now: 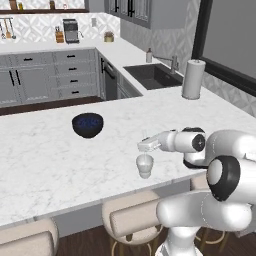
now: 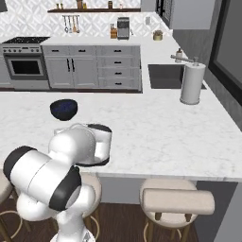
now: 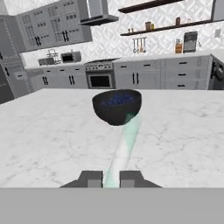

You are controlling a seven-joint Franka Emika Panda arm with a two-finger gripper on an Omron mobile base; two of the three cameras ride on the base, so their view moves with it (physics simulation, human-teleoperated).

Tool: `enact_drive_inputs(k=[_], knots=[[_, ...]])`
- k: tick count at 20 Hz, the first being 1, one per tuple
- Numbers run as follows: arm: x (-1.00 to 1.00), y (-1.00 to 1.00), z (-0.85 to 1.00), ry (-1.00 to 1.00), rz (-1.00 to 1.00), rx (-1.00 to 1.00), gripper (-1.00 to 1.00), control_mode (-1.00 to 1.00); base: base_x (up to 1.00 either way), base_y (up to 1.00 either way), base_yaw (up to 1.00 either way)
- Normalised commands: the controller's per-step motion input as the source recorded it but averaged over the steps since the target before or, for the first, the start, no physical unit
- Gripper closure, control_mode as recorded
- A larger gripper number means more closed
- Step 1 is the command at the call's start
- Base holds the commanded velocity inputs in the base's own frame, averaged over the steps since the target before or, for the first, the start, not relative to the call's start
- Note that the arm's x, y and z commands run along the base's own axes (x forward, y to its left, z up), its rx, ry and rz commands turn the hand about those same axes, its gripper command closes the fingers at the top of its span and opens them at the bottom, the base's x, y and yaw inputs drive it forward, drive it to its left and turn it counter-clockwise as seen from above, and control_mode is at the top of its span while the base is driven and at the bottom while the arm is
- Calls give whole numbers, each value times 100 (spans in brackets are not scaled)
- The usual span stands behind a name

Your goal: Take a straw from the drawer in front and place it inside the glass cup on the dining counter.

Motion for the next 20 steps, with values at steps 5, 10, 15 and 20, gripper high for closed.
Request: enact_drive_inputs(k=[5, 10, 15, 20], knots=[[19, -30, 15, 3, 26, 3, 100, -100, 0, 0, 0], [0, -42, 50, 0, 20, 1, 100, -100, 0, 0, 0], [12, -37, 74, 0, 18, 1, 100, -100, 0, 0, 0], [11, -21, 80, 3, 18, 1, 100, -100, 0, 0, 0]])
